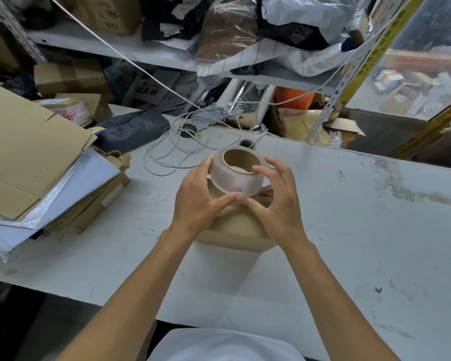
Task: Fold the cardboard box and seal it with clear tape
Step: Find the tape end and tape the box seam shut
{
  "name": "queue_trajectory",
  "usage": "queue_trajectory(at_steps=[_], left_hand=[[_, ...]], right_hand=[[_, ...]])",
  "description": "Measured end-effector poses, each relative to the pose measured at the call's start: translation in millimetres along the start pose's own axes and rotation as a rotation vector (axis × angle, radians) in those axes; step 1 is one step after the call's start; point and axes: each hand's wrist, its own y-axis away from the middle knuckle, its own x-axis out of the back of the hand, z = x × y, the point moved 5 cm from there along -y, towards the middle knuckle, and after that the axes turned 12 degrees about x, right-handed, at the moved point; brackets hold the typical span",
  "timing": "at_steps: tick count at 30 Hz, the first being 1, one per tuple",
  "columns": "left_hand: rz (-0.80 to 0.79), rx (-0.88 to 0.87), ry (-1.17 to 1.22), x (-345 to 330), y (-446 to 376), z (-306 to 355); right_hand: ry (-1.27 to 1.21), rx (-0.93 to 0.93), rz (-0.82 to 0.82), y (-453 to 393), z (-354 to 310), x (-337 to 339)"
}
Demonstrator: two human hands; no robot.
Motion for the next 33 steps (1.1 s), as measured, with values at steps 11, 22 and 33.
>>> queue_trajectory(at_steps=[11, 22, 33], left_hand=[[-0.070, -0.157, 0.078, -0.4, 0.3, 0.4], [-0.078, -0.230, 0.043, 3.0, 9.4, 0.0], [-0.214, -0.080, 0.046, 0.3, 4.9, -4.8]], right_hand=[[0.056, 0.031, -0.055, 2.6, -2.5, -3.8], [0.026, 0.115, -0.069, -0.7, -9.7, -3.3], [0.043, 0.127, -0.121, -1.5, -9.0, -5.1]])
